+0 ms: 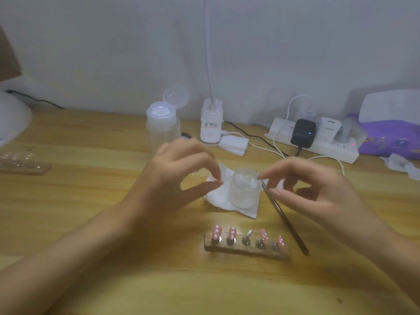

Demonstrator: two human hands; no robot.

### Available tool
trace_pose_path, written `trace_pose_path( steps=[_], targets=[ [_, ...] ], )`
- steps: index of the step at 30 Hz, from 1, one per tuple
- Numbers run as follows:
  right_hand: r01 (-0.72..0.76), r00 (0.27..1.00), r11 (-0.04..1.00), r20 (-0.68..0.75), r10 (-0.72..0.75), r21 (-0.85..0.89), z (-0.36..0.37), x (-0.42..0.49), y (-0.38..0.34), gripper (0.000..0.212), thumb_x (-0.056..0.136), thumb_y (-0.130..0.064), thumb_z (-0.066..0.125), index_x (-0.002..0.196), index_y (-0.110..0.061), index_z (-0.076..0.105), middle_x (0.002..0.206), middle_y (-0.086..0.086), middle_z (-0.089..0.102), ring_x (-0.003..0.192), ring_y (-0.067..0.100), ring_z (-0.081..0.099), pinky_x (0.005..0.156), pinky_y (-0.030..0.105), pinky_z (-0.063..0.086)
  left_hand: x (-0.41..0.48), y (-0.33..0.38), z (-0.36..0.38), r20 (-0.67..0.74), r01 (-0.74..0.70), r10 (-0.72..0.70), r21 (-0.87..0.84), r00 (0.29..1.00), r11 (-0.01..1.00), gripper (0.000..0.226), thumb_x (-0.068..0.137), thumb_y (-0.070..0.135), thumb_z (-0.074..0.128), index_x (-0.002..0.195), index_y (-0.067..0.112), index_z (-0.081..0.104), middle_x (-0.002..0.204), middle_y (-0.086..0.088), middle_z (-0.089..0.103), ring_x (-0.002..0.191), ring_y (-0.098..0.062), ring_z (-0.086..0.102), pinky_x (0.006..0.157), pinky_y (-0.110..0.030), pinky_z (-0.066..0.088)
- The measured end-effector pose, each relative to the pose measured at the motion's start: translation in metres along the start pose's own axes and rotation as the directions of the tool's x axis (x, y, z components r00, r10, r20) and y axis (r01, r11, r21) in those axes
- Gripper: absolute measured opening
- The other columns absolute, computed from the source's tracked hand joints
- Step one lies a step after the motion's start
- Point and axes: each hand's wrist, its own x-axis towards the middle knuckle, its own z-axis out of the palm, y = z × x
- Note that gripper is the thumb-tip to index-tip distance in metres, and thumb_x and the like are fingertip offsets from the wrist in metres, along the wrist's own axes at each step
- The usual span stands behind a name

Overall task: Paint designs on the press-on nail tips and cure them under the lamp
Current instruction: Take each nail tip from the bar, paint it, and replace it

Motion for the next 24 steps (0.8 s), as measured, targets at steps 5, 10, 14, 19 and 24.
trace_pose_path(
  steps=[5,10,14,19,24],
  targets=[
    [-0.156,0.978,0.954,0.175,0.113,0.257,0.024,0.015,-0.026,0.027,0.071,-0.043,0.083,0.095,-0.034,0.073,0.078,-0.008,0.068,0.058,0.009,0.051,0.047,0.014,0.038,0.006,0.019,-0.008,-0.117,-0.273,0.318,0.298,0.941,0.915,0.022,0.095,0.025,0.069,0.075,0.02,0.076,0.089,0.005,0.071,0.071,-0.018,0.057,0.07,-0.033,0.033],
    [-0.213,0.97,0.908,0.193,0.151,0.36,0.027,0.015,-0.035,0.015,0.073,-0.036,0.082,0.084,-0.028,0.074,0.065,-0.011,0.061,0.046,0.002,0.041,0.042,0.013,0.03,0.006,0.023,-0.01,-0.136,-0.292,0.352,0.332,0.926,0.897,0.026,0.098,0.026,0.066,0.075,0.023,0.077,0.088,0.007,0.072,0.071,-0.014,0.052,0.071,-0.033,0.032],
    [-0.187,0.977,0.921,0.164,0.138,0.341,0.028,0.015,-0.036,0.014,0.072,-0.033,0.079,0.083,-0.026,0.074,0.062,-0.012,0.061,0.045,0.002,0.04,0.042,0.013,0.031,0.005,0.023,-0.007,-0.138,-0.269,0.316,0.282,0.939,0.921,0.025,0.098,0.027,0.066,0.076,0.023,0.077,0.09,0.006,0.072,0.068,-0.017,0.055,0.072,-0.033,0.032],
    [-0.064,0.998,0.977,0.037,0.058,0.203,0.027,0.012,-0.035,0.015,0.074,-0.04,0.078,0.082,-0.029,0.073,0.078,-0.005,0.071,0.057,0.012,0.052,0.052,0.023,0.043,0.004,0.024,-0.003,-0.066,-0.144,0.151,0.103,0.986,0.984,0.018,0.092,0.036,0.069,0.106,0.025,0.065,0.107,0.006,0.066,0.087,-0.013,0.057,0.076,-0.035,0.04],
    [-0.015,0.998,1.0,-0.057,0.015,-0.012,0.02,-0.008,-0.03,0.019,0.074,-0.044,0.082,0.081,-0.031,0.072,0.078,-0.008,0.069,0.056,0.009,0.045,0.051,0.013,0.035,-0.013,0.028,0.0,0.238,0.293,-0.222,-0.326,0.946,0.899,0.067,0.072,0.051,0.079,0.126,0.039,0.04,0.118,0.019,0.058,0.106,-0.011,0.053,0.084,-0.012,0.035]
  ],
)
